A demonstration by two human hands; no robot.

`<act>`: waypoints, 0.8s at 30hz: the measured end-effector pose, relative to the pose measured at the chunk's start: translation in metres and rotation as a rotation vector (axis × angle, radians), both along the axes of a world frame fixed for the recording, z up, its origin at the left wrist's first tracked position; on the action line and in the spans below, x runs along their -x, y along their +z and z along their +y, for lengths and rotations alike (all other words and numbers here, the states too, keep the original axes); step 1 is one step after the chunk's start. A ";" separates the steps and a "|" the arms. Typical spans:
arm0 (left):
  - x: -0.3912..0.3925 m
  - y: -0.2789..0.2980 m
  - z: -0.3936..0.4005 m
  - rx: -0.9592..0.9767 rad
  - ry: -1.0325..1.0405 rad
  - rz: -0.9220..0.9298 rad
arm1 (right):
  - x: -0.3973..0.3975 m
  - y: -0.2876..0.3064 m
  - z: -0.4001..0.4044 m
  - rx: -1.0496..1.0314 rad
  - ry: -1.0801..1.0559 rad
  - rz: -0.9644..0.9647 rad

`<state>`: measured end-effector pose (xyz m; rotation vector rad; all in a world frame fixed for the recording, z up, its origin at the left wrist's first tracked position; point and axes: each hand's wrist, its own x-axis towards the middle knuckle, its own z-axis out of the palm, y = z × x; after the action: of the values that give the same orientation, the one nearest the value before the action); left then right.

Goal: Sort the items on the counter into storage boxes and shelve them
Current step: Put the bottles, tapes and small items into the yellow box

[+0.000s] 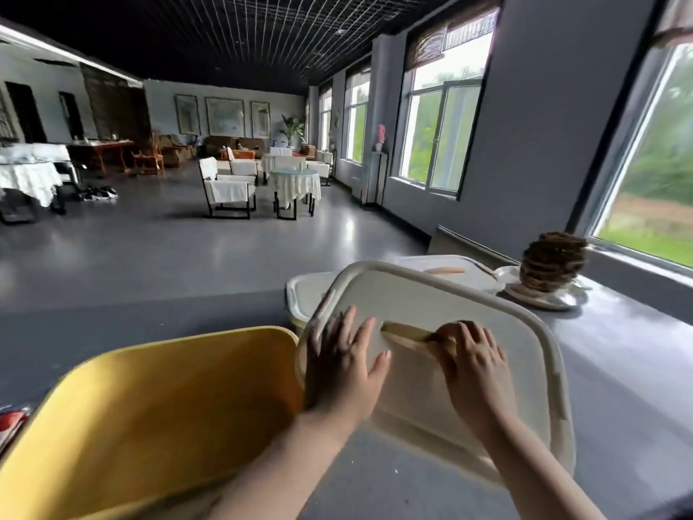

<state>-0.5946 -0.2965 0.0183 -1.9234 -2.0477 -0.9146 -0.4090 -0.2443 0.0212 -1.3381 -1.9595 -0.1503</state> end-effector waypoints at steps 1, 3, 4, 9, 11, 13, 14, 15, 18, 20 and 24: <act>-0.012 -0.012 0.008 0.056 -0.025 0.008 | -0.014 -0.012 0.003 0.037 -0.028 -0.005; -0.036 -0.041 0.020 0.174 -0.073 0.011 | -0.042 -0.039 0.008 0.139 -0.091 -0.016; -0.045 -0.057 0.024 0.231 -0.093 0.009 | -0.053 -0.054 0.010 0.188 -0.114 -0.017; -0.067 -0.128 0.035 0.456 -0.099 -0.053 | -0.081 -0.120 0.015 0.359 -0.118 -0.017; -0.070 -0.141 0.038 0.511 -0.087 -0.058 | -0.084 -0.136 0.017 0.390 -0.113 -0.018; -0.071 -0.151 0.040 0.553 -0.077 -0.064 | -0.086 -0.148 0.019 0.416 -0.110 -0.033; -0.070 -0.155 0.041 0.566 -0.070 -0.061 | -0.087 -0.153 0.021 0.426 -0.107 -0.044; -0.069 -0.159 0.041 0.576 -0.065 -0.057 | -0.087 -0.157 0.022 0.439 -0.105 -0.049; -0.064 -0.167 0.039 0.591 -0.058 -0.061 | -0.090 -0.167 0.025 0.463 -0.108 -0.059; -0.063 -0.159 0.037 0.619 -0.064 -0.067 | -0.088 -0.171 0.026 0.471 -0.118 -0.074; -0.061 -0.102 0.034 0.380 -0.078 -0.172 | -0.055 -0.150 0.032 0.479 -0.156 0.040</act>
<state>-0.5336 -0.2627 -0.0842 -2.1918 -2.4063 -0.7737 -0.3539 -0.2121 -0.1288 -1.7829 -1.9263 0.2891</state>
